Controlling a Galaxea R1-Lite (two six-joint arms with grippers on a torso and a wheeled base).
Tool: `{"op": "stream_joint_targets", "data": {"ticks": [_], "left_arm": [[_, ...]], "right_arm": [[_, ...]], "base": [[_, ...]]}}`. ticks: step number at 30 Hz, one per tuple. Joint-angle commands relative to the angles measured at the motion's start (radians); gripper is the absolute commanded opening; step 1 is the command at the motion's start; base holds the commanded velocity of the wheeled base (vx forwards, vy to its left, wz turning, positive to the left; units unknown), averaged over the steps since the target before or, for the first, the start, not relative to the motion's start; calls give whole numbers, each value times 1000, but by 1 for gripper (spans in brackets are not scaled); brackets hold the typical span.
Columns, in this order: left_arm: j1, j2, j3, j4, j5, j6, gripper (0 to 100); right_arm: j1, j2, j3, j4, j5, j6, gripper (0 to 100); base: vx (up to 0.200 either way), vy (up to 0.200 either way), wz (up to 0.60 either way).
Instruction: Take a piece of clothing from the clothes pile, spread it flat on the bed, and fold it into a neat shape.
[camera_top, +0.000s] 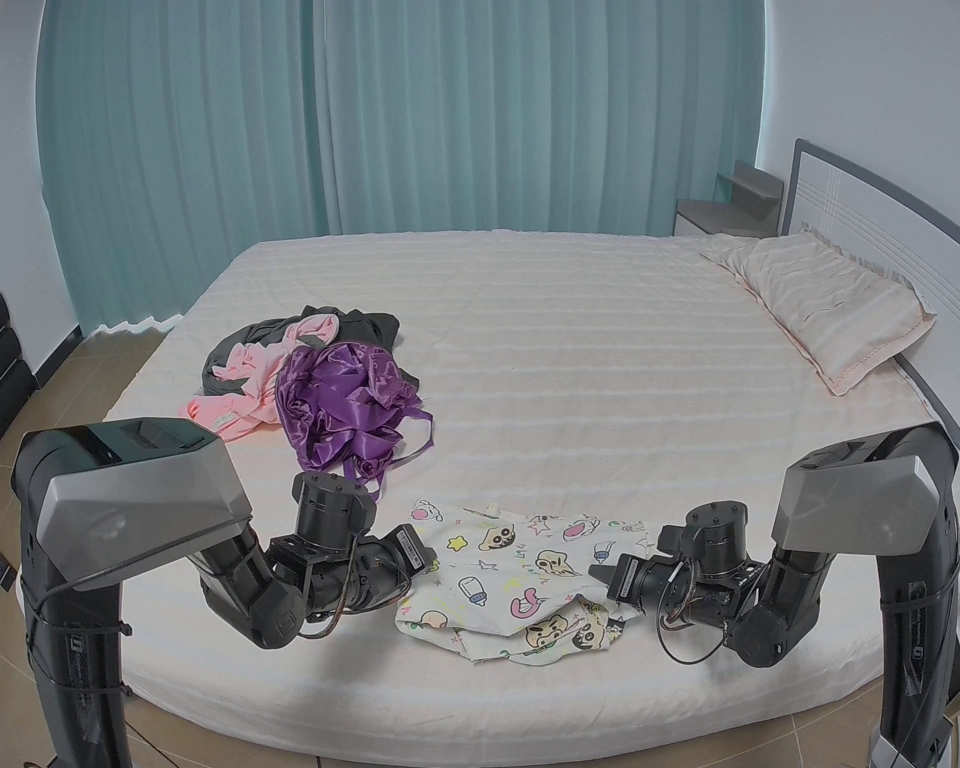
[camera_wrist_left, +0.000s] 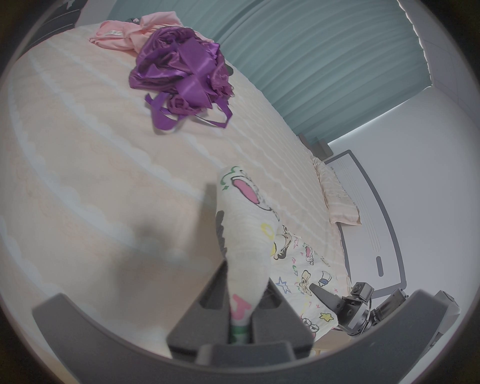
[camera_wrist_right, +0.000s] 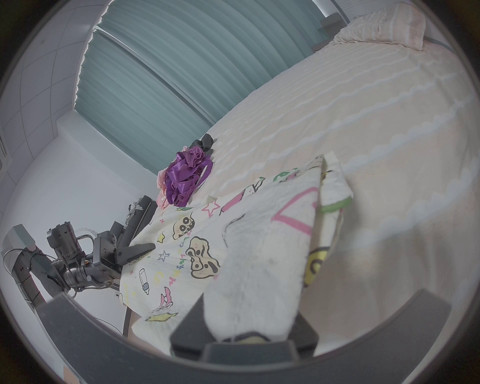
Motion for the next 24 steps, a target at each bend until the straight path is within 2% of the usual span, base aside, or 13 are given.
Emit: {"op": "stream_joint_targets", "data": {"ticks": [1,20,24], "left_arm": [[0,-4,2,0,0,0,0],[0,8,10,0,-2,0,0],[0,13,16,0,-3,0,0]], "right_arm": [[1,-2,-2,-1,-1,0,0],[-1,-3,6,-1,-1,0,0],[-1,-3,12,-1,-1,1,0]], "base": [[0,200,0],[0,200,0],[0,0,0]]}}
